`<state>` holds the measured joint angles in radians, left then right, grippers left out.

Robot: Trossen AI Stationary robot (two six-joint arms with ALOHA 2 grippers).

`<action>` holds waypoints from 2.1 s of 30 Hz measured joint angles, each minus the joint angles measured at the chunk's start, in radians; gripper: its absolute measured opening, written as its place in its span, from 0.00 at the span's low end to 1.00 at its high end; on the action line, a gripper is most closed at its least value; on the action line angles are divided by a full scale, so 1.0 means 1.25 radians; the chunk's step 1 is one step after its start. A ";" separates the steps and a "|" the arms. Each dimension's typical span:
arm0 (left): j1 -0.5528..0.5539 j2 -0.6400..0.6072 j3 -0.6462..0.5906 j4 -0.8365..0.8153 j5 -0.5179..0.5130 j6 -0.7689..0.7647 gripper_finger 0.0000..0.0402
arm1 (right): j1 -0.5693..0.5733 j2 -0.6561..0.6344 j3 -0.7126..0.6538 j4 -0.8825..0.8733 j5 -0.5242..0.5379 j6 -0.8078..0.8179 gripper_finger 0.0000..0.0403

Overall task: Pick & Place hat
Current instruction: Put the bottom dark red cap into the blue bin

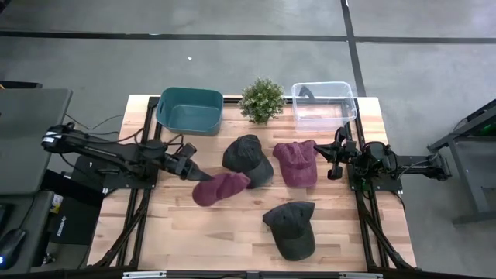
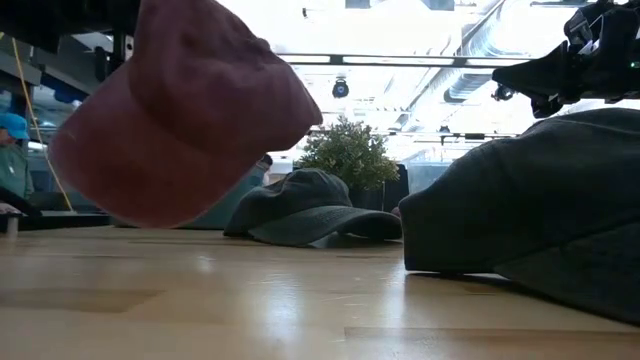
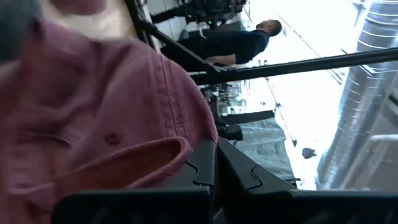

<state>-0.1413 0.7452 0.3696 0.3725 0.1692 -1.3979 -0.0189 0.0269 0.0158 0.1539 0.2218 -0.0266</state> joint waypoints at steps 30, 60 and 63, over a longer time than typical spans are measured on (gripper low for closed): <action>-0.002 -0.232 0.235 -0.359 -0.592 0.315 0.00 | 0.000 0.000 0.000 0.000 0.000 0.000 0.00; 0.031 0.030 0.391 0.094 -1.205 1.205 0.00 | 0.000 0.000 0.000 0.000 0.000 0.000 0.00; 0.067 0.100 0.391 0.242 -1.236 1.358 0.00 | 0.000 0.000 0.000 0.000 0.000 0.000 0.00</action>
<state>-0.0572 0.8705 0.8581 0.6744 -1.3759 0.2991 -0.0193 0.0268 0.0158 0.1539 0.2214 -0.0265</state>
